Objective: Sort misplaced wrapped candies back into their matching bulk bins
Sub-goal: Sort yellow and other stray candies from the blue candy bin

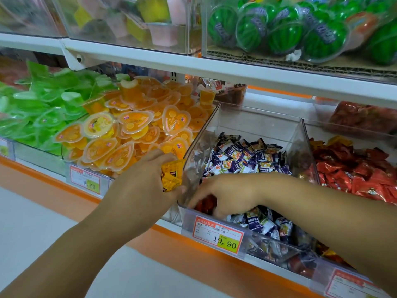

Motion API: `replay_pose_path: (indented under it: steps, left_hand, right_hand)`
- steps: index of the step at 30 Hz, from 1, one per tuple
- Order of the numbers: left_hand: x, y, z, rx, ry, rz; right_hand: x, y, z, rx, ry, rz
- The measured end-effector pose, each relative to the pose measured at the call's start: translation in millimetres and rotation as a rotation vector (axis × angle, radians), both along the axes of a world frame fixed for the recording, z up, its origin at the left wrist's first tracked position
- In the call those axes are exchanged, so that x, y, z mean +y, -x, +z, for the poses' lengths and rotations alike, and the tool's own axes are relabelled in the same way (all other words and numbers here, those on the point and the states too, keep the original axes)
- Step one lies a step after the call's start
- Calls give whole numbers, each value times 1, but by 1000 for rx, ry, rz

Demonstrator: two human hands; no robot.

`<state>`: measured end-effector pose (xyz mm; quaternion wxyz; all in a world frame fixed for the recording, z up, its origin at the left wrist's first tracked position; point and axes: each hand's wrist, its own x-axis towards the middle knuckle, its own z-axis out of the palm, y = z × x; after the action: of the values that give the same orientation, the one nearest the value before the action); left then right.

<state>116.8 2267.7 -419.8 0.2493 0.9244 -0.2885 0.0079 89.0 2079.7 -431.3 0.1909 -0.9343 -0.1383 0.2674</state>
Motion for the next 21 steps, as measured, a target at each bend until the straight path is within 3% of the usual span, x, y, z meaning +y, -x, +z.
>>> replay_pose_path:
  steps: [5, 8, 14, 21]
  left_hand:
    - [-1, 1, 1, -5, -2, 5]
    - [0, -1, 0, 0, 7, 3]
    - [0, 0, 1, 5, 7, -4]
    - [-1, 2, 3, -7, -20, 1]
  right_hand:
    - [1, -3, 2, 126, 37, 40]
    - [-5, -2, 7, 223, -47, -28]
    - [0, -1, -6, 54, -157, -87]
    - [-17, 7, 10, -11, -348, -296]
